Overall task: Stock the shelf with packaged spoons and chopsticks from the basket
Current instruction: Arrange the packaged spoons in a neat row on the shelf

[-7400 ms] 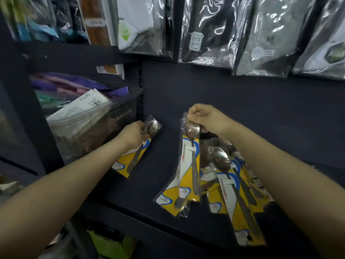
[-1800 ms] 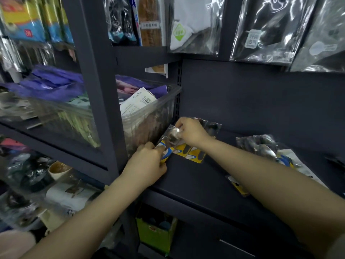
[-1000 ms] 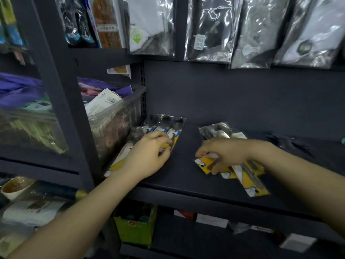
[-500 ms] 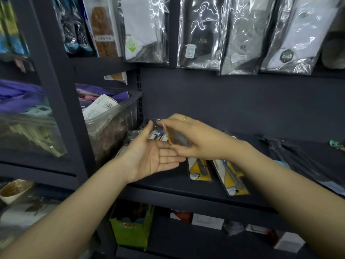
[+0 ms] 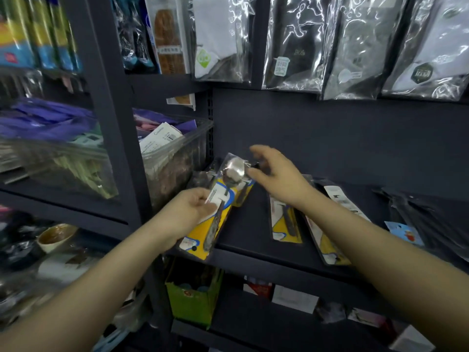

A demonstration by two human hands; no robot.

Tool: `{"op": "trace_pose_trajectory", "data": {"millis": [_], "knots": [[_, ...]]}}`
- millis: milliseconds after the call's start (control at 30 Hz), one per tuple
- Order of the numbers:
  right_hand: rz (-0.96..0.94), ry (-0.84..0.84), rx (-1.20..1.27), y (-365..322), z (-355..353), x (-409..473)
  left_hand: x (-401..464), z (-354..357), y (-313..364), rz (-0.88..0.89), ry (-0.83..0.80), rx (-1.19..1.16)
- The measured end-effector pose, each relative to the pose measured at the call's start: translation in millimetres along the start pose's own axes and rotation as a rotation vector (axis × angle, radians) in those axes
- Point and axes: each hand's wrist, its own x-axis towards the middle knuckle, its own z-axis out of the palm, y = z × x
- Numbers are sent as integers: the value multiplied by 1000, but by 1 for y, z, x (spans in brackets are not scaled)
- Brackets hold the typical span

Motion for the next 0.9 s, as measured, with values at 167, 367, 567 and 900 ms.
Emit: {"op": "trace_pose_trajectory", "data": {"millis": [167,367,567,900], "knots": [[293,-157,432,0,36,32,-9,-4,-11,44,21,163],[400,-134,315,18,75,76,12,-15,-30,163,182,863],[351,-185,-58,28,88,95,27,-13,-48,-67,-67,925],[266,-459,-229,52,67,78,24,-12,-53,-42,-66,887]]}}
